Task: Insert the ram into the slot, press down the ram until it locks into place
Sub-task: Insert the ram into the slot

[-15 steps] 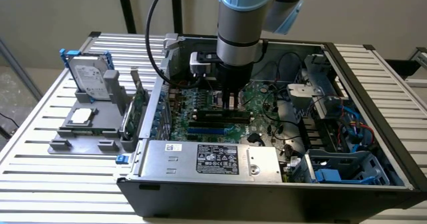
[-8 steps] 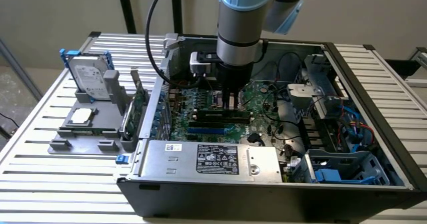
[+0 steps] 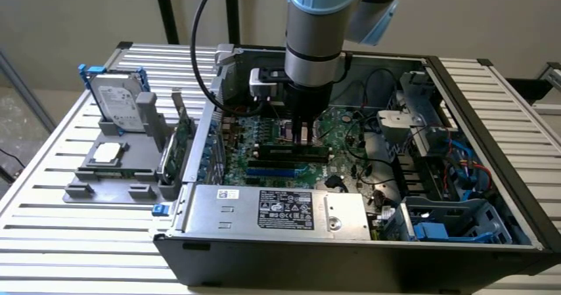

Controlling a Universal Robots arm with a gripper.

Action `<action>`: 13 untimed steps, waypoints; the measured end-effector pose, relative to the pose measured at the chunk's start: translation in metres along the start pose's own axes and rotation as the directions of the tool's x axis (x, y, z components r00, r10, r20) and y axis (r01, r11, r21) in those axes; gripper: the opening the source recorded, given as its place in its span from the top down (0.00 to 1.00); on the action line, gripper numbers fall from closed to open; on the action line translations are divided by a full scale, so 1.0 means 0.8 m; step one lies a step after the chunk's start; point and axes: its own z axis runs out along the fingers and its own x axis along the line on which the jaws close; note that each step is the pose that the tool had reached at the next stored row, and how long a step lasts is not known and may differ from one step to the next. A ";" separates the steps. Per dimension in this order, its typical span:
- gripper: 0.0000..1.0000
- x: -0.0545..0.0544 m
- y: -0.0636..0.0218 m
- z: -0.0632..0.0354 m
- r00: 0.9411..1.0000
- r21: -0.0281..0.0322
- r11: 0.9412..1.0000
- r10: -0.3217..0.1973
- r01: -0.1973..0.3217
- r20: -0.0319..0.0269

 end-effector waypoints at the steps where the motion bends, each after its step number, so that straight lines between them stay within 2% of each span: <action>1: 0.86 0.000 0.000 0.000 1.000 0.000 1.000 0.000 0.000 0.000; 13: 0.86 0.001 0.000 -0.001 1.000 0.002 1.000 0.004 -0.004 0.000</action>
